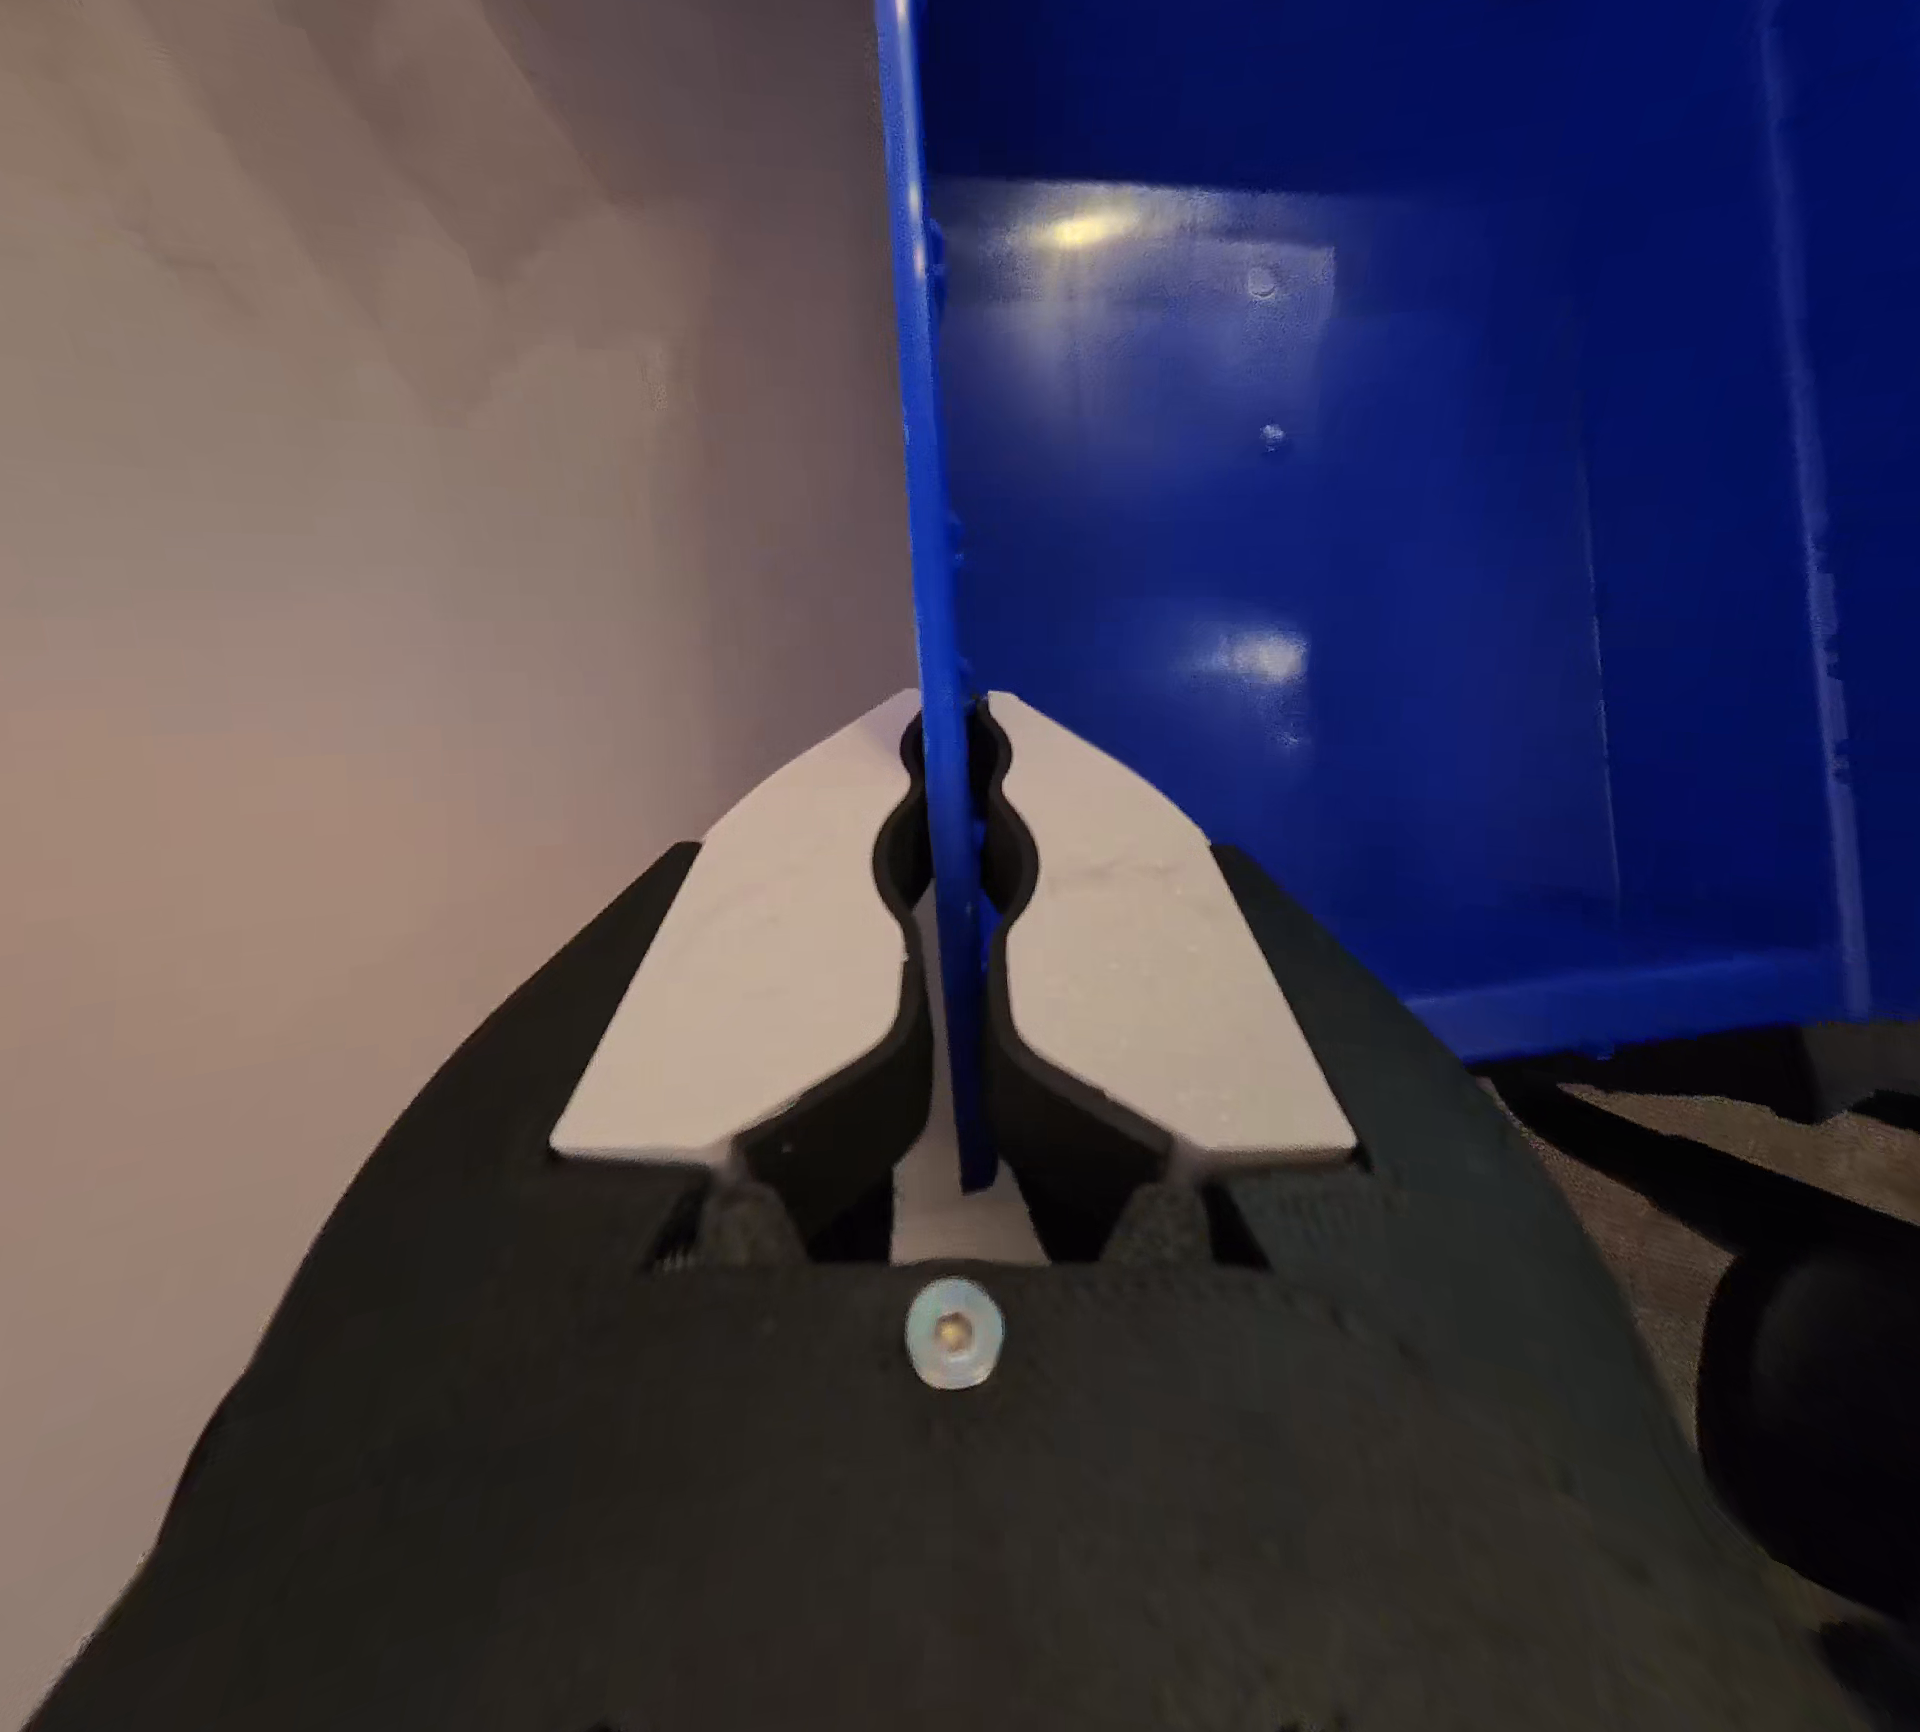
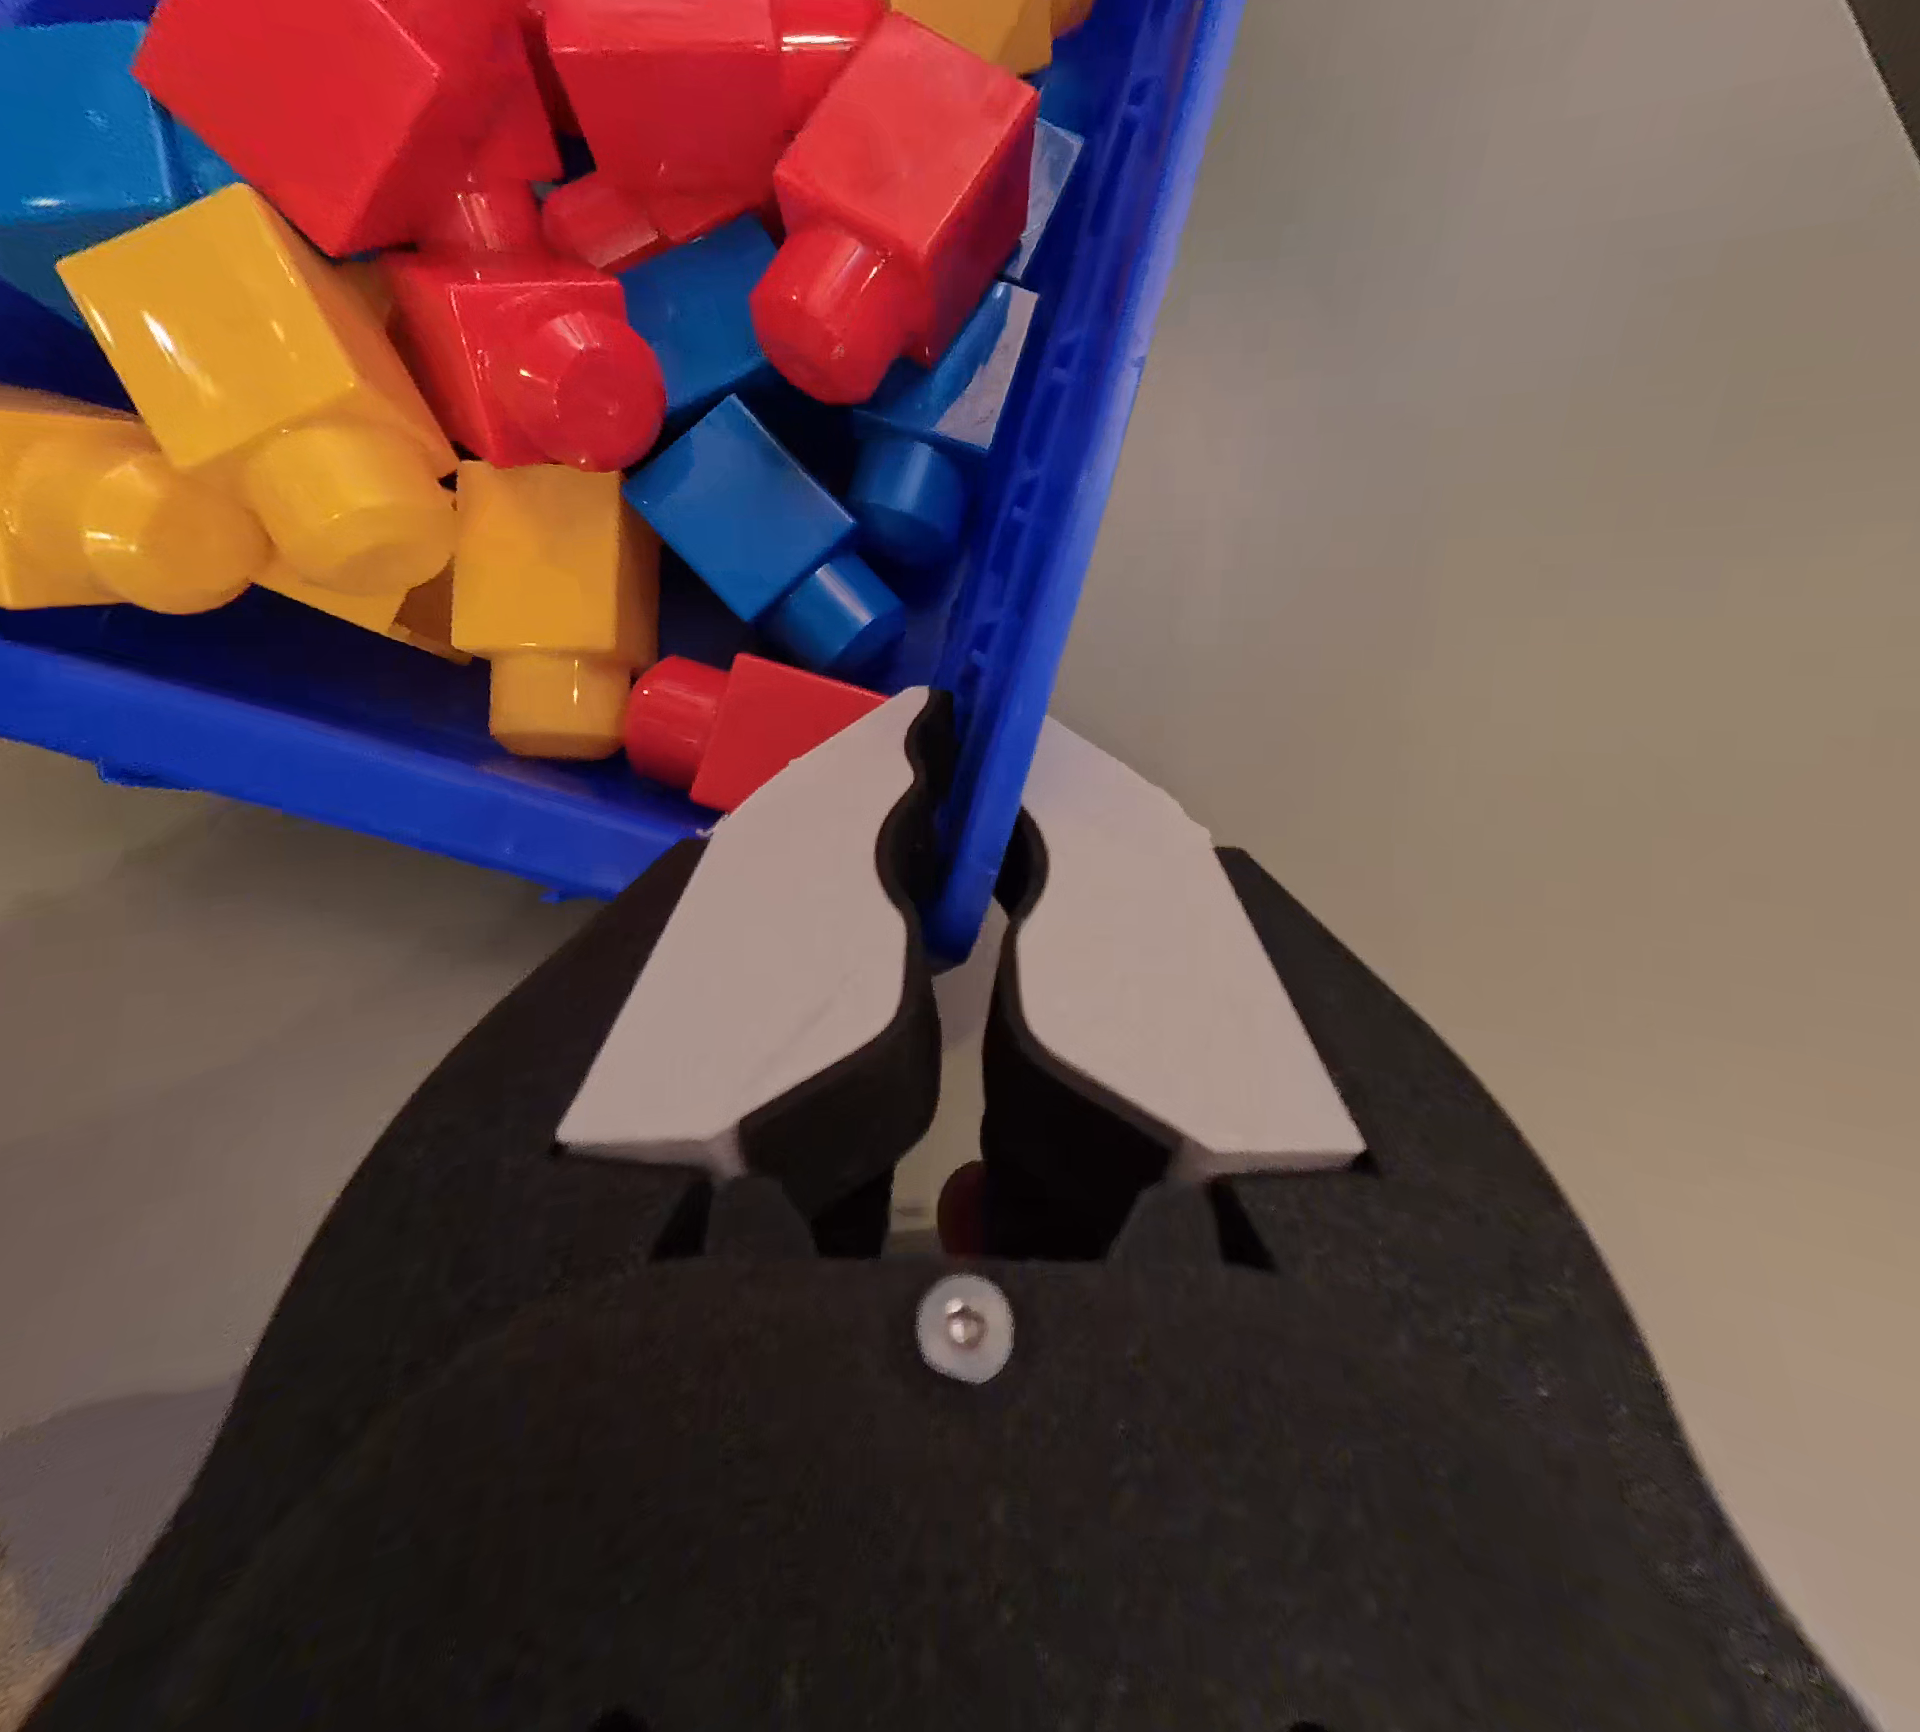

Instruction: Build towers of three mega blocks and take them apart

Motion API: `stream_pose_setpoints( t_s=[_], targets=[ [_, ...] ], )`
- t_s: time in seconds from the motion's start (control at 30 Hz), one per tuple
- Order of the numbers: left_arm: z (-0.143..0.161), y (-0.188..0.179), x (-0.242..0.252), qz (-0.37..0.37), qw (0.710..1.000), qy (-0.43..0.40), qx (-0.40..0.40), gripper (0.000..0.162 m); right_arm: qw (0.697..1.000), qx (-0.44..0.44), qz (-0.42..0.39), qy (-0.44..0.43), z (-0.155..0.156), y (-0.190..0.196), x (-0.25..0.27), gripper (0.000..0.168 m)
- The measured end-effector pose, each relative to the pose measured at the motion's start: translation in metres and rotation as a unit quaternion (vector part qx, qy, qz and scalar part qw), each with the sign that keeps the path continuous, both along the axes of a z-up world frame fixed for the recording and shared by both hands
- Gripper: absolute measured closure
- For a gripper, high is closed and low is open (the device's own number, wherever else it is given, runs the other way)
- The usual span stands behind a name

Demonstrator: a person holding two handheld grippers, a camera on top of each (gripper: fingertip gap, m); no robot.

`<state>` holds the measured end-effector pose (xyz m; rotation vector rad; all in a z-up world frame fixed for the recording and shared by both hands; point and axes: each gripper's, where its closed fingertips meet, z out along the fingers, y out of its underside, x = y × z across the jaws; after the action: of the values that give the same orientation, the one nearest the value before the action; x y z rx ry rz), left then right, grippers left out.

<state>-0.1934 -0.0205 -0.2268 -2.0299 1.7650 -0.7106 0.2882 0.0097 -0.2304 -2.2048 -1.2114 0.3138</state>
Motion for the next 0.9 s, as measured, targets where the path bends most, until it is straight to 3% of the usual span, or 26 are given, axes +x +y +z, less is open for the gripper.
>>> stream_pose_setpoints(
  t_s=[0.37, 0.6, 0.67, 0.7, 0.8, 0.87, 0.9],
  targets=[
    [0.001, -0.033, 0.03, -0.055, 0.998, -0.014, 0.002, 0.156, 0.997, 0.002, 0.08, 0.014, -0.001, 0.029, -0.042, 0.165],
    [0.002, -0.029, 0.055, -0.015, 0.999, -0.029, 0.0, 0.154, 0.995, 0.019, 0.091, 0.026, -0.001, 0.069, -0.08, 0.164],
    [0.003, -0.03, 0.06, -0.006, 0.999, -0.034, -0.011, 0.153, 0.995, 0.031, 0.091, 0.022, 0.001, 0.078, -0.089, 0.158],
    [0.005, -0.031, 0.062, 0.001, 0.999, -0.042, -0.017, 0.153, 0.996, 0.03, 0.08, 0.025, 0.004, 0.081, -0.091, 0.144],
    [0.015, -0.03, 0.057, 0.027, 0.995, -0.079, -0.052, 0.131, 0.998, 0.038, 0.033, 0.041, 0.026, 0.078, -0.09, 0.119],
    [0.021, -0.022, 0.045, 0.057, 0.993, -0.087, -0.062, 0.118, 0.996, 0.066, 0.021, 0.048, 0.05, 0.059, -0.091, 0.112],
    [0.024, -0.015, 0.038, 0.081, 0.991, -0.085, -0.062, 0.111, 0.996, 0.066, 0.025, 0.056, 0.06, 0.042, -0.095, 0.117]
  ],
)
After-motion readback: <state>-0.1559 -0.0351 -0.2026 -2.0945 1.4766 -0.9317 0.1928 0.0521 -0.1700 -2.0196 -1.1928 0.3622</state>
